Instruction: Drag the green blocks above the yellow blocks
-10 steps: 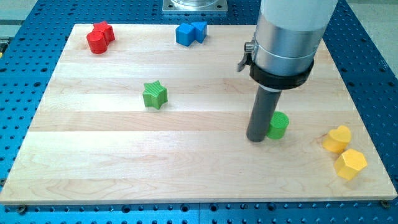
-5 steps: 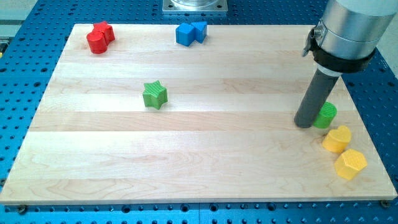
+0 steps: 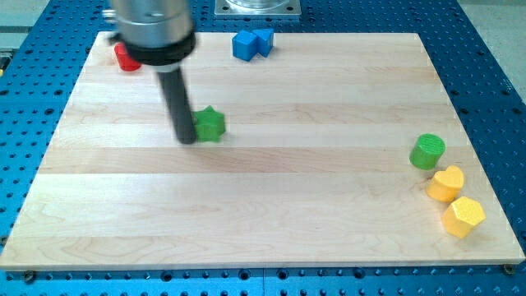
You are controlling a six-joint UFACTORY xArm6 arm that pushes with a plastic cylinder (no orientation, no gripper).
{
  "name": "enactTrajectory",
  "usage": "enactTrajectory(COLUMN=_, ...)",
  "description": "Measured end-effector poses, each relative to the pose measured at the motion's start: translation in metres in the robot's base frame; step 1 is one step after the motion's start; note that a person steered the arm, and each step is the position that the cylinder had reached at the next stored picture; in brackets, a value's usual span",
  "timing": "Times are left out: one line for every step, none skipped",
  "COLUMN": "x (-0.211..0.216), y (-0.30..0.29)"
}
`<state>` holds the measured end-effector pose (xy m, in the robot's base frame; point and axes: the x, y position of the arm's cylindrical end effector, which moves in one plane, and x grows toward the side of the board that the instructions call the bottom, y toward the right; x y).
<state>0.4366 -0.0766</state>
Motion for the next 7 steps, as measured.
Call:
enactTrajectory(x=-0.01, y=0.024)
enactTrajectory(x=-0.015, y=-0.016)
enactTrajectory(x=-0.036, y=0.006)
enactTrajectory(x=-0.037, y=0.061)
enactTrajectory(x=-0.033, y=0.138)
enactTrajectory(x=-0.033, y=0.095)
enactTrajectory(x=-0.008, y=0.069)
